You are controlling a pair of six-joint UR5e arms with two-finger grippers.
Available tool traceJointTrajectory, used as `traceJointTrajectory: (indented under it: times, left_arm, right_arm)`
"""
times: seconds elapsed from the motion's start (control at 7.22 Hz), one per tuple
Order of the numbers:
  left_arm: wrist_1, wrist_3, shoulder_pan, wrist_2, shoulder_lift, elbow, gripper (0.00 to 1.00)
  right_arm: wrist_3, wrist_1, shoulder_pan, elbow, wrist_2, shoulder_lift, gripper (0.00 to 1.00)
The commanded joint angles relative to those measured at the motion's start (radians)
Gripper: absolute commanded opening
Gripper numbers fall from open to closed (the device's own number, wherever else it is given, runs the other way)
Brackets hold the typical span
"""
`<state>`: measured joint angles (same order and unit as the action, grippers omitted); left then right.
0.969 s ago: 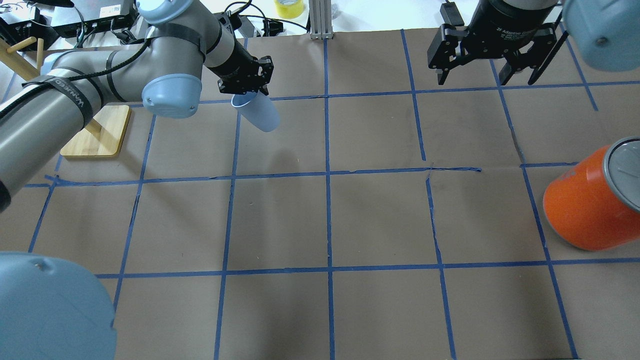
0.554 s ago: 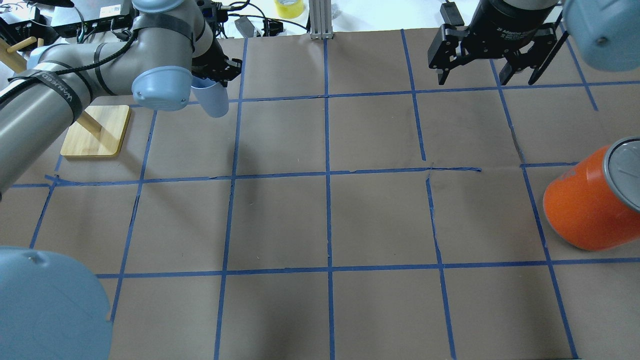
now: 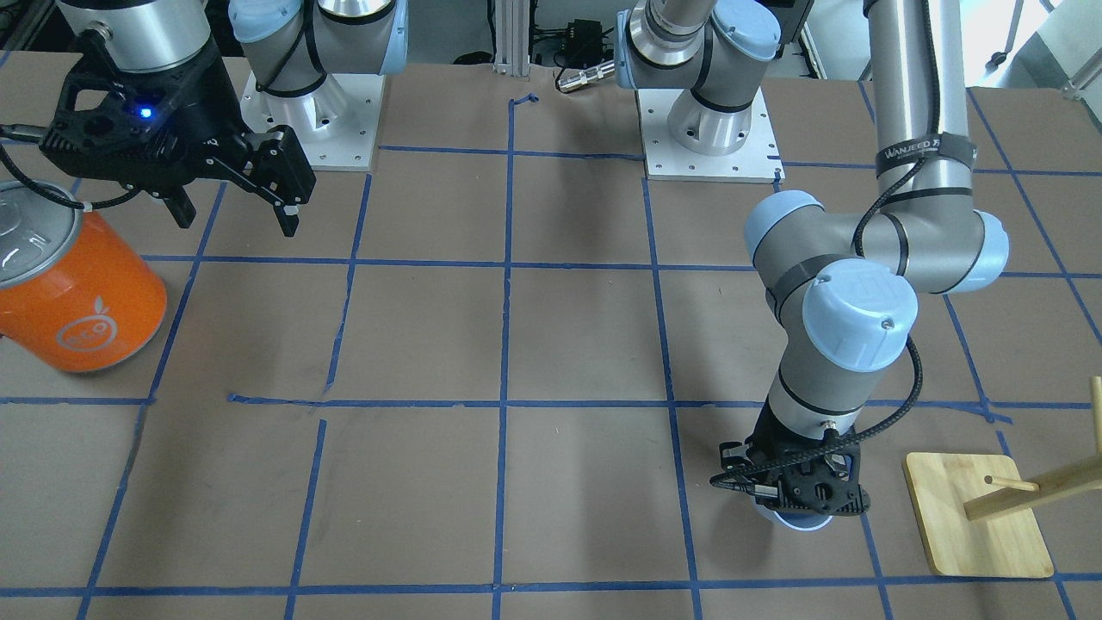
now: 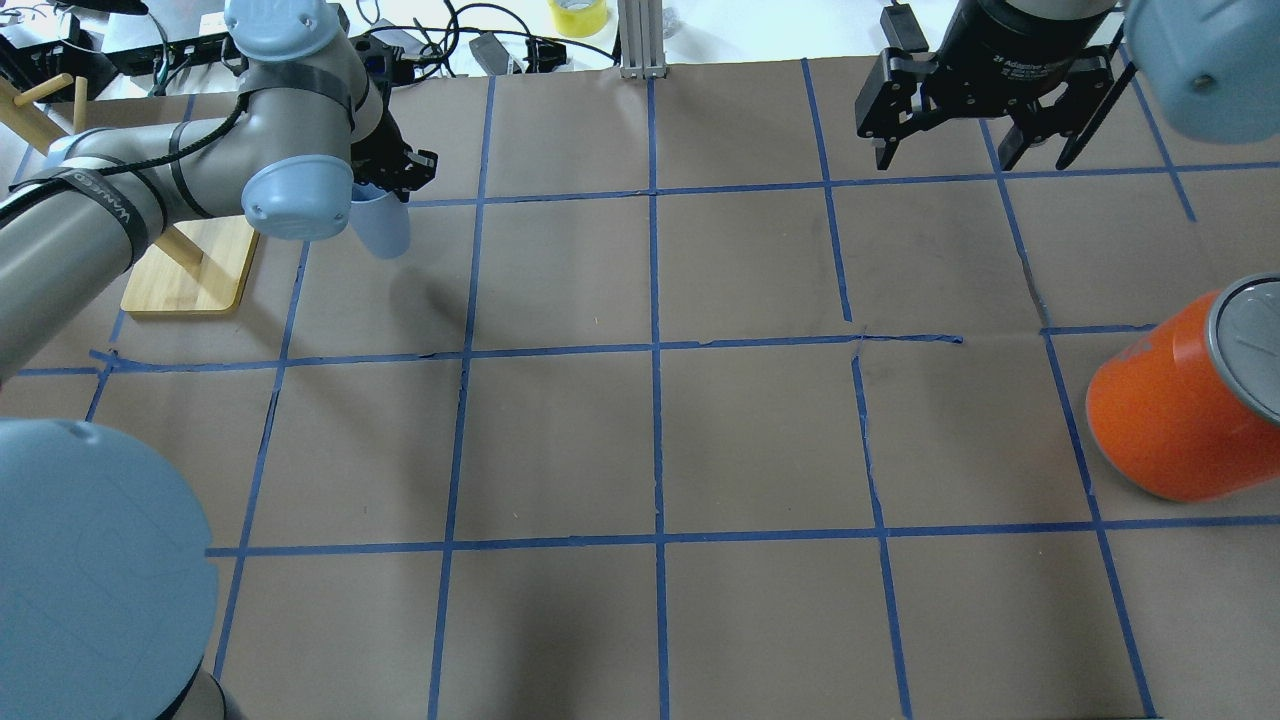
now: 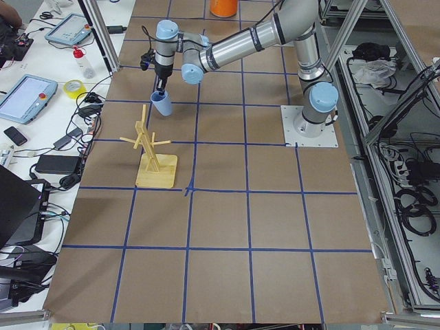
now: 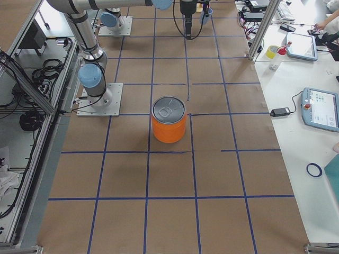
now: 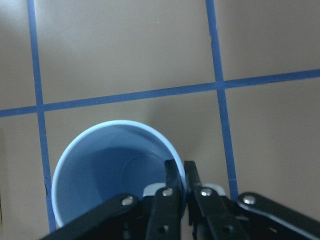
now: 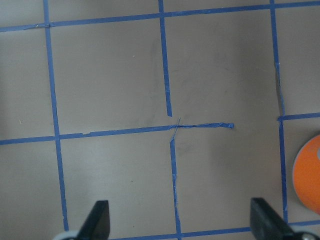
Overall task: Flip cup
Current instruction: 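Rotate the held cup opening-up with the left gripper, then lower the upright cup onto the table with the left gripper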
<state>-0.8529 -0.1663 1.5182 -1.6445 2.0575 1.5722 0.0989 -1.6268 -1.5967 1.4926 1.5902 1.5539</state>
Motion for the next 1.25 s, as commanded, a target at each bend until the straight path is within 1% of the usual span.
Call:
traceJointTrajectory:
  times: [0.0,0.28,0.42,0.55,0.69,0.83,0.97,1.11]
  left_arm:
    - [0.000,0.002,-0.004,0.000,0.024,0.006,0.00]
    - [0.000,0.018,-0.004,0.003,0.024,0.009,0.00]
    - [0.000,0.016,-0.004,0.000,0.023,0.025,0.20]
    - [0.000,0.018,-0.004,0.003,0.010,0.034,0.29]
    - [-0.002,0.014,-0.004,0.000,0.001,0.037,0.66]
    - [-0.012,0.017,-0.003,-0.008,-0.008,0.037,1.00]
    - [-0.062,0.018,0.000,-0.009,-0.035,0.028,1.00]
    - [-0.151,0.019,0.003,-0.012,-0.086,0.013,1.00]
  right_arm:
    - [0.001,-0.001,-0.002,0.000,0.000,0.002,1.00]
    - [0.001,0.001,-0.002,0.003,0.002,0.003,1.00]
    - [0.001,0.004,-0.002,0.005,0.002,0.003,1.00]
    - [0.001,-0.001,-0.002,0.003,0.002,0.002,1.00]
    - [0.001,0.002,-0.002,0.003,0.001,0.003,1.00]
    - [-0.010,0.005,-0.002,0.000,0.002,0.005,1.00]
    - [-0.011,0.063,-0.002,0.003,0.014,0.012,1.00]
    - [-0.011,0.082,-0.002,0.000,0.014,0.018,1.00]
